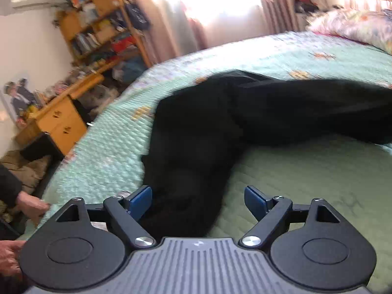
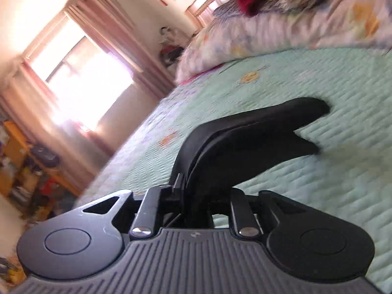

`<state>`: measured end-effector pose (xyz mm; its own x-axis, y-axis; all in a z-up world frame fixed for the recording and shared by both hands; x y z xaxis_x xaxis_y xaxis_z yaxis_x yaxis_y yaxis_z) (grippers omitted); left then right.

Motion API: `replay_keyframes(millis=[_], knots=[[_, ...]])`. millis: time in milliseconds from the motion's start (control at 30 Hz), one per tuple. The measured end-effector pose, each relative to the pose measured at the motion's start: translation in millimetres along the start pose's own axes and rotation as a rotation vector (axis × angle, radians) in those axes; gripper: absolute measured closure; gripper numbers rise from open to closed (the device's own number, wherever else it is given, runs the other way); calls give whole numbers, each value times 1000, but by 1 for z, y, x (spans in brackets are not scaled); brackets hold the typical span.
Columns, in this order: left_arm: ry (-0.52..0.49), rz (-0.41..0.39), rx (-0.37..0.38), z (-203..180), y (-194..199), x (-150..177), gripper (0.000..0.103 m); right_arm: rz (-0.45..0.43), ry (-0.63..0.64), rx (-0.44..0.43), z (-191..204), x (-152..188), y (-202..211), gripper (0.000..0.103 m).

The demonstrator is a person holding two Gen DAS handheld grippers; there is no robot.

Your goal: Fold clothes

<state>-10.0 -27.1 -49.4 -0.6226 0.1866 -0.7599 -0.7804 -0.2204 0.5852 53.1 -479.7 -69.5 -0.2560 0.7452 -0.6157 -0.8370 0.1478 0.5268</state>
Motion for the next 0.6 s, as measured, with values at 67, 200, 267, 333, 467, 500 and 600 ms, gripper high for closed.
replay_keyframes(millis=[67, 200, 267, 333, 467, 500, 600], knots=[[-4, -25, -62, 6, 1, 6, 14, 124, -69, 82, -24, 9, -11, 74], [-3, -29, -119, 20, -1, 14, 9, 171, -121, 110, -52, 38, 4, 63], [-3, -13, -127, 26, -7, 17, 7, 148, -101, 86, -51, 48, 23, 53], [-12, 27, -123, 28, -20, 22, 7, 137, -71, 50, -44, 51, 37, 42], [63, 126, -27, 34, -41, 32, 7, 168, 8, -58, -16, 61, 55, 32], [85, 151, 9, 35, -46, 35, 7, 186, 28, -81, -9, 64, 57, 31], [131, 221, 94, 39, -62, 44, 7, 251, 66, -130, 9, 71, 61, 28]])
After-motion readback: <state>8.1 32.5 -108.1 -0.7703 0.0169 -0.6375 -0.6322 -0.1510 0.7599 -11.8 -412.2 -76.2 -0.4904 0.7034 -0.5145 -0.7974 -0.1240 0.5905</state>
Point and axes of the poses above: each gripper's, at about its wrist camera, not at the fingertips, and y roughly against the way its jaws point, z to its left, x to its underside, the point moved 3 cm from there along -y, roughly the way its jaws point, and after that the axes turned 8 degrees about x, right-handed, at the moved point
